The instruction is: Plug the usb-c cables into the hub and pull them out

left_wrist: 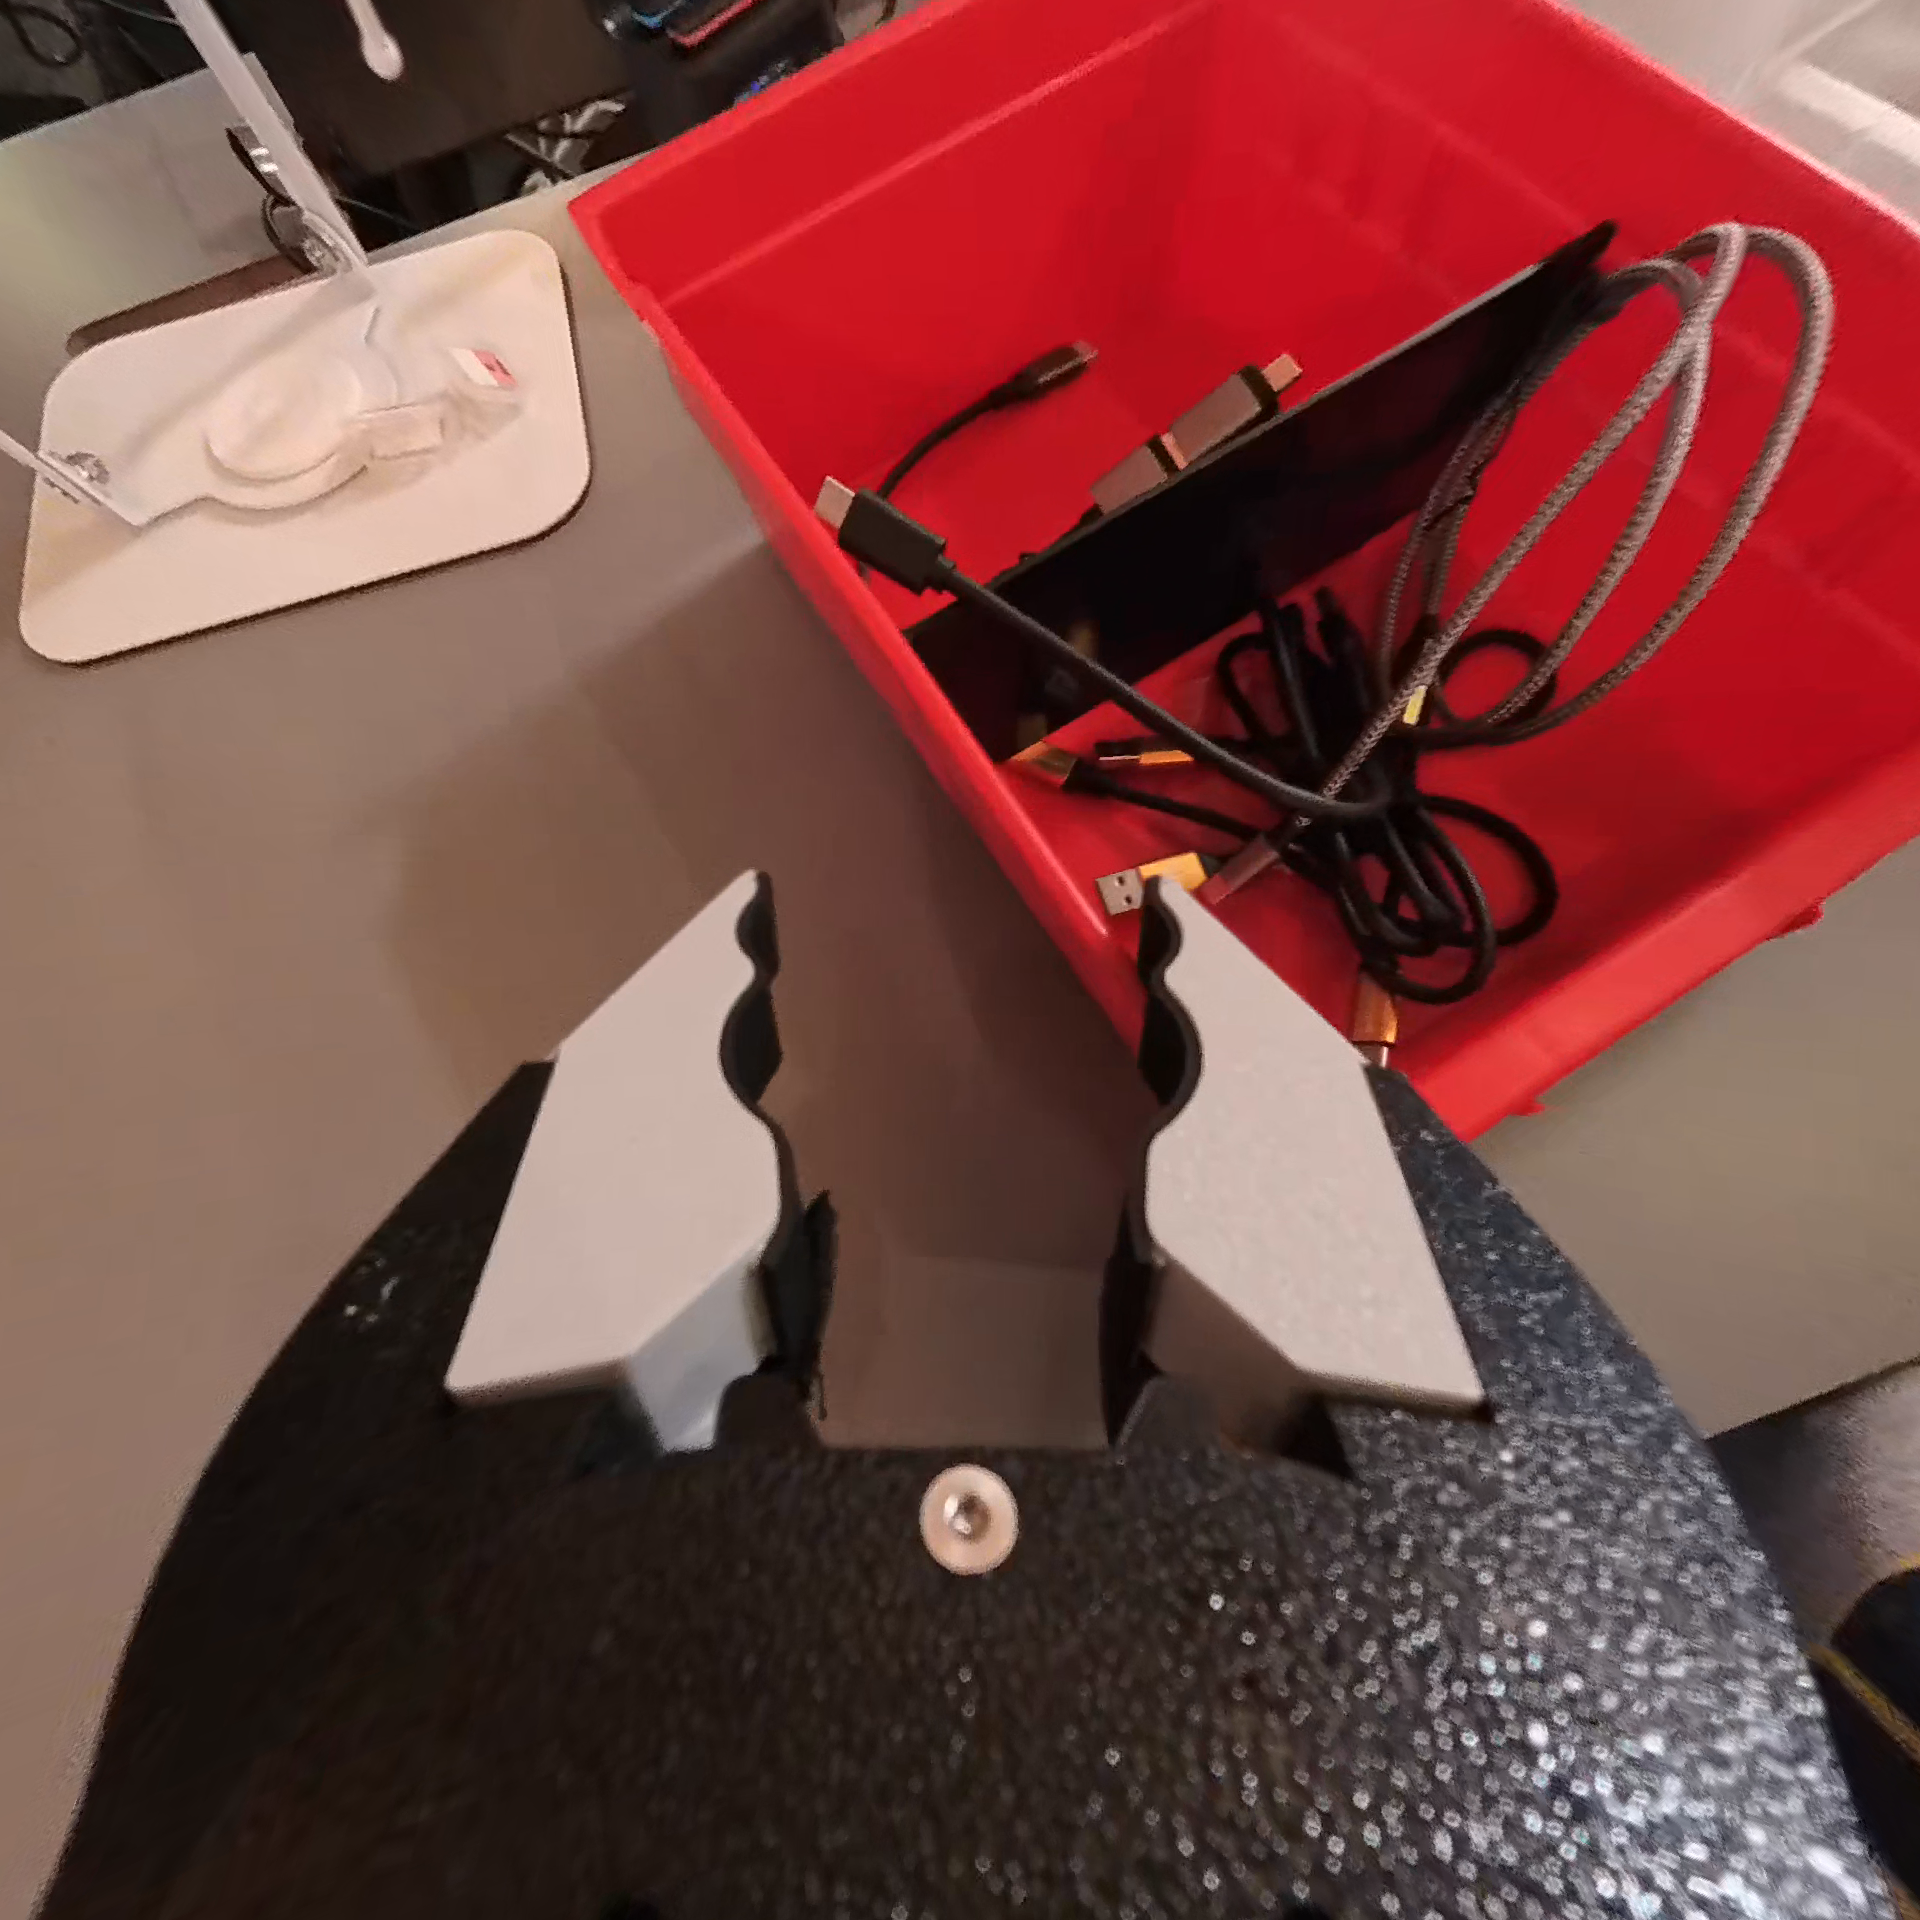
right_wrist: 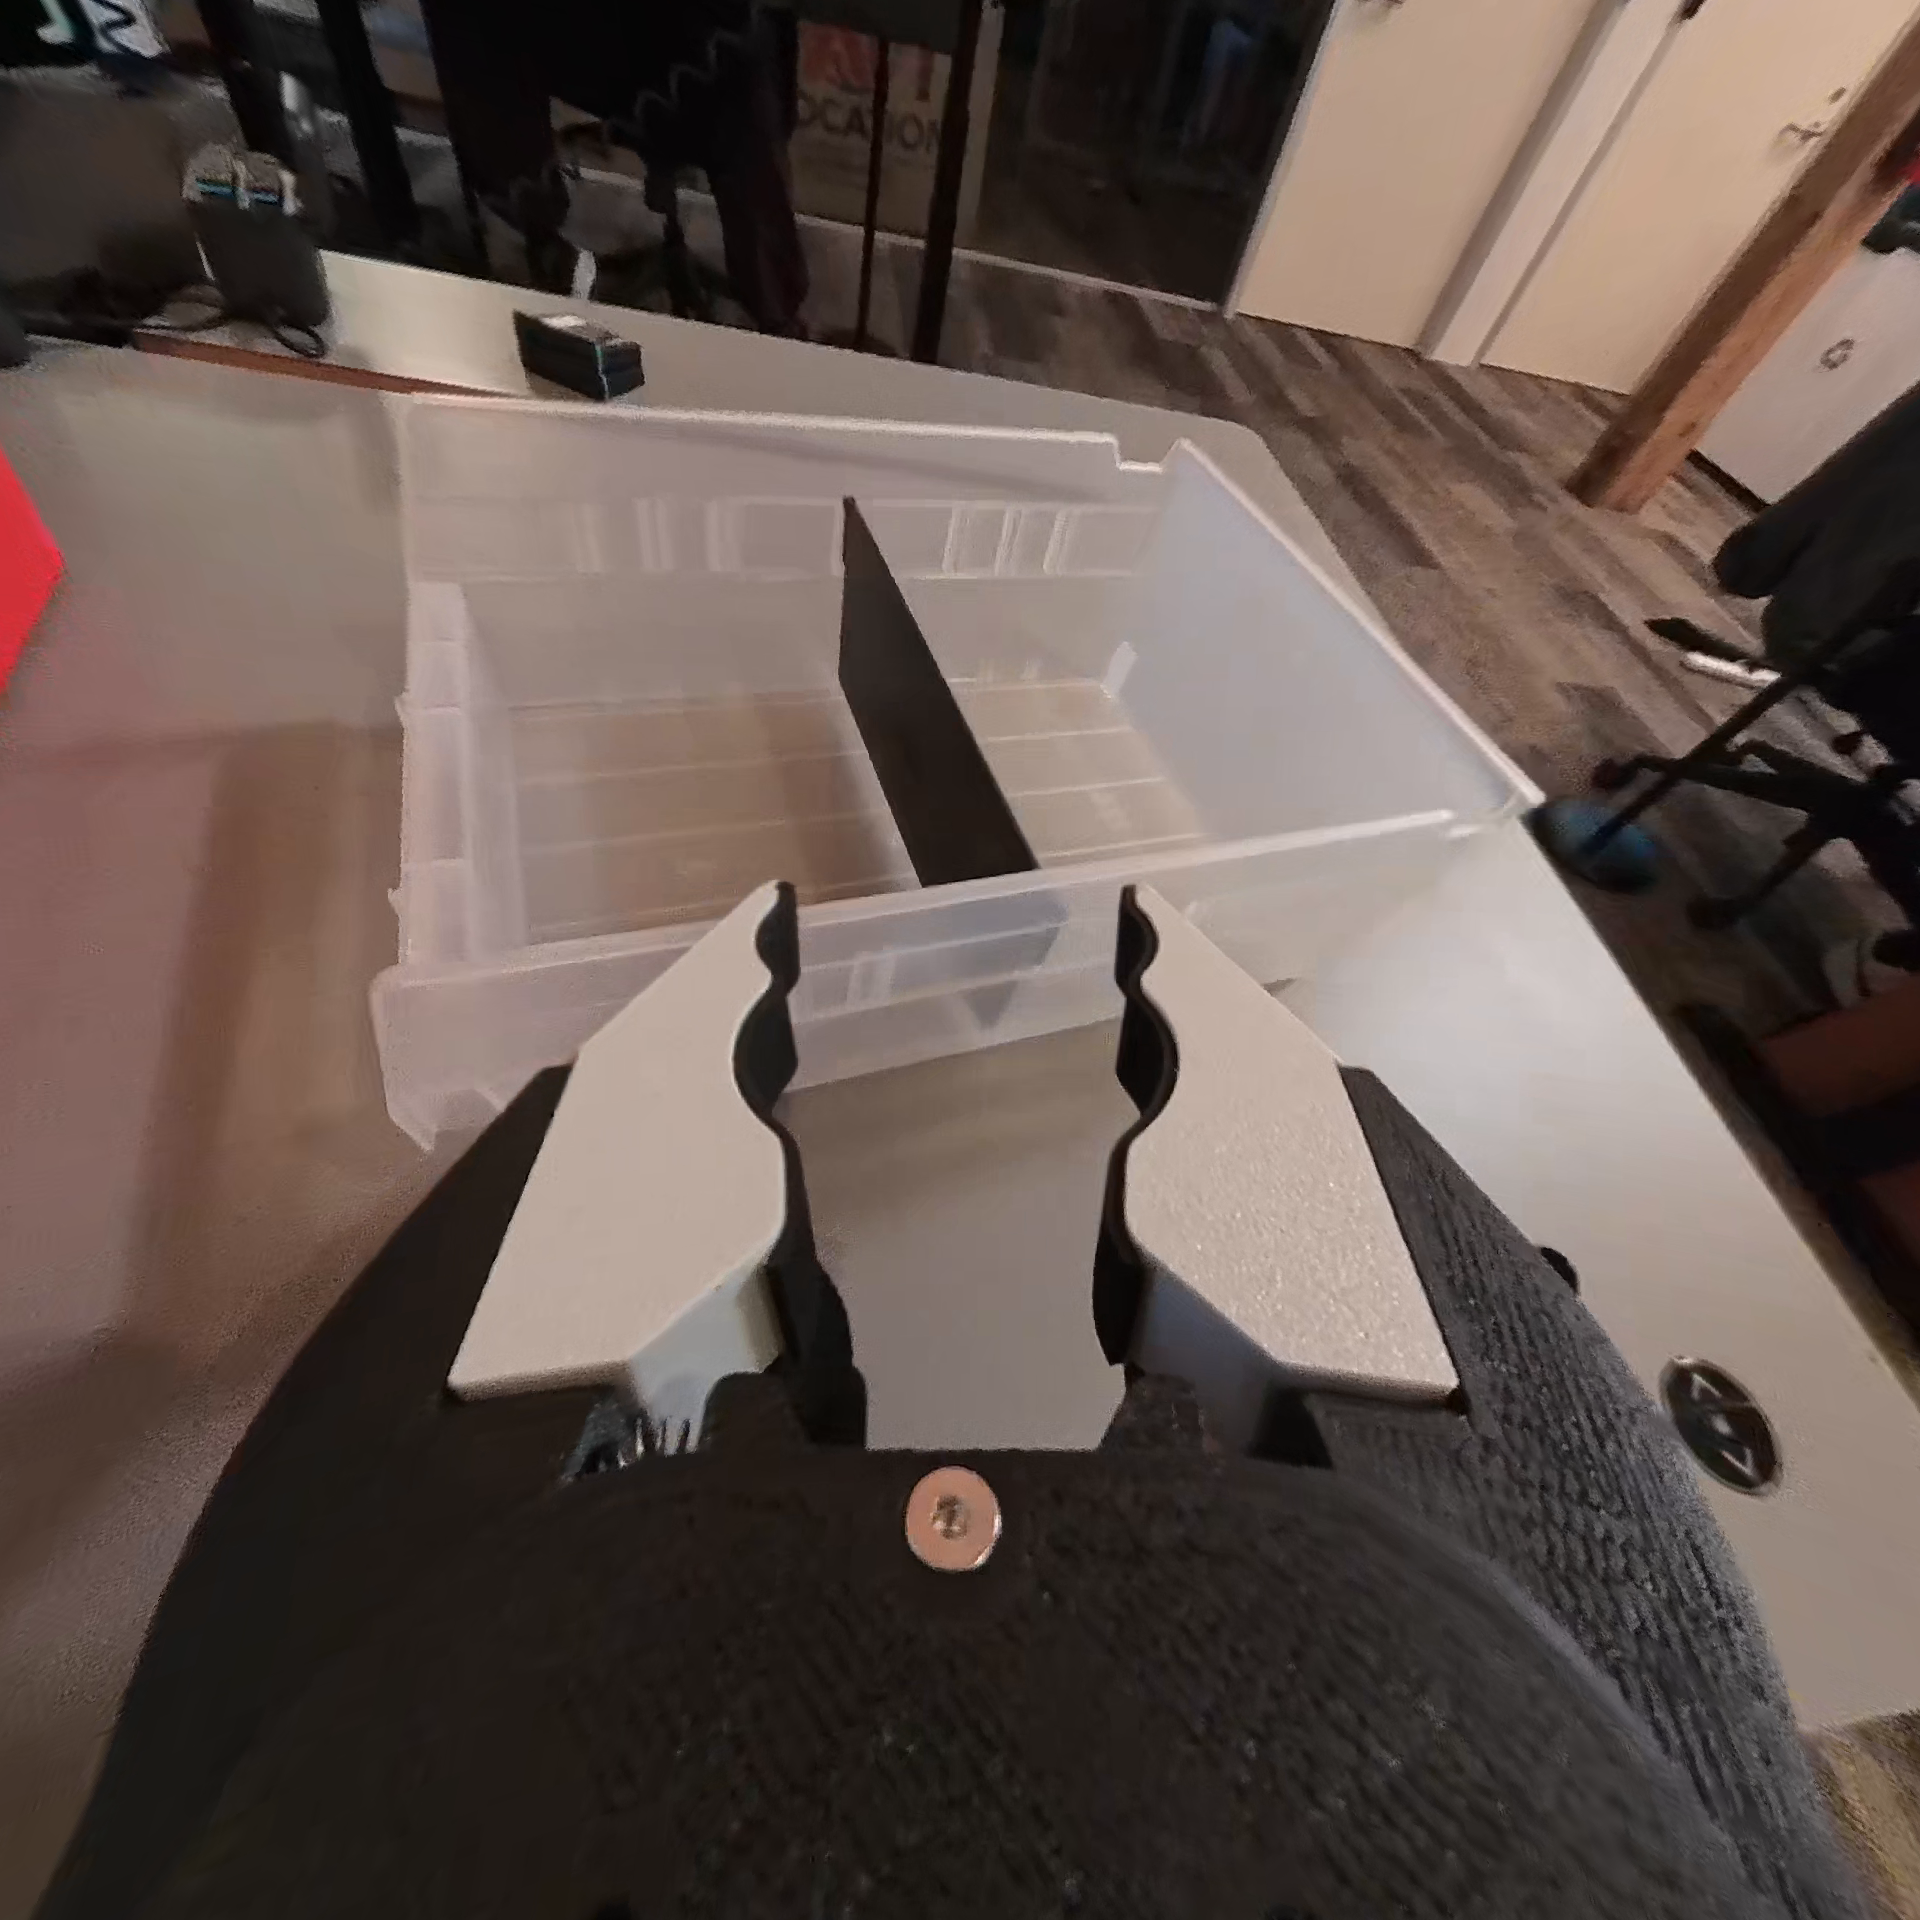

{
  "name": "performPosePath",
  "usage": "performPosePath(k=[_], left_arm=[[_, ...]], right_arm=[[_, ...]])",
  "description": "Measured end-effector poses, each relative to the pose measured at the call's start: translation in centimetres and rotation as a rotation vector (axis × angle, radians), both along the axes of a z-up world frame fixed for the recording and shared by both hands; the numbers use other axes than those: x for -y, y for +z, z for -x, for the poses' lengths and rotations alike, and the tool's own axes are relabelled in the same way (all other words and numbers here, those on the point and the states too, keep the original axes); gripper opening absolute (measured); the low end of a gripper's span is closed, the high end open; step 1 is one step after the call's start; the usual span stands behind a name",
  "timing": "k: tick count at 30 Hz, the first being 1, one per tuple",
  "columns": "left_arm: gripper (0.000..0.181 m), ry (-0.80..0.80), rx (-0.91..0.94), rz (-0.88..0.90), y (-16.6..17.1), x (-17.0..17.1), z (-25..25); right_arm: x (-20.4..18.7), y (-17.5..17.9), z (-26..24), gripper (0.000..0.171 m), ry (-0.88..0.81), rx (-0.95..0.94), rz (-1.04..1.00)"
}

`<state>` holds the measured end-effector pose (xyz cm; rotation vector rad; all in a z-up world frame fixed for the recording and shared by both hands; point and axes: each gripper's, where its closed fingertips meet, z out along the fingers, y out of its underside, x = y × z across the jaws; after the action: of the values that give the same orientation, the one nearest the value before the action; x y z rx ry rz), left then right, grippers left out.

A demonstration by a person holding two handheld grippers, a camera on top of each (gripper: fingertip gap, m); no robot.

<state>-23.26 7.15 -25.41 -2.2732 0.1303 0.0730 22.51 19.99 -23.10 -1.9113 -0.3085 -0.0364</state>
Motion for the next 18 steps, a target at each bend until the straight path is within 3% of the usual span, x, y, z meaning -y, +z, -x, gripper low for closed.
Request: performPosePath(k=[3,7,9,13,18], left_arm=[[0.067,0.027,-0.039,0.016,0.2,0.0,0.9],[0.054,0.019,-0.03,0.028,0.3,-0.3,0.4],[0.051,0.028,-0.052,0.025,0.4,-0.4,0.4],[0.046,0.03,-0.081,0.021,0.4,-0.5,0.2],[0.056,0.05,-0.081,0.02,0.4,-0.4,0.7]], right_arm=[[0.2,-0.1,-0.6,0.064,0.021,-0.079,0.076],[-0.4,0.2,2.1,0.104,0.08,-0.231,0.101],[-0.9,-0.7,2.8,0.12,0.042,-0.207,0.125],[-1.7,-2.1,2.4,0.114,-0.033,-0.131,0.161],[-1.0,-2.9,-0.5,0.106,-0.056,-0.118,0.239]])
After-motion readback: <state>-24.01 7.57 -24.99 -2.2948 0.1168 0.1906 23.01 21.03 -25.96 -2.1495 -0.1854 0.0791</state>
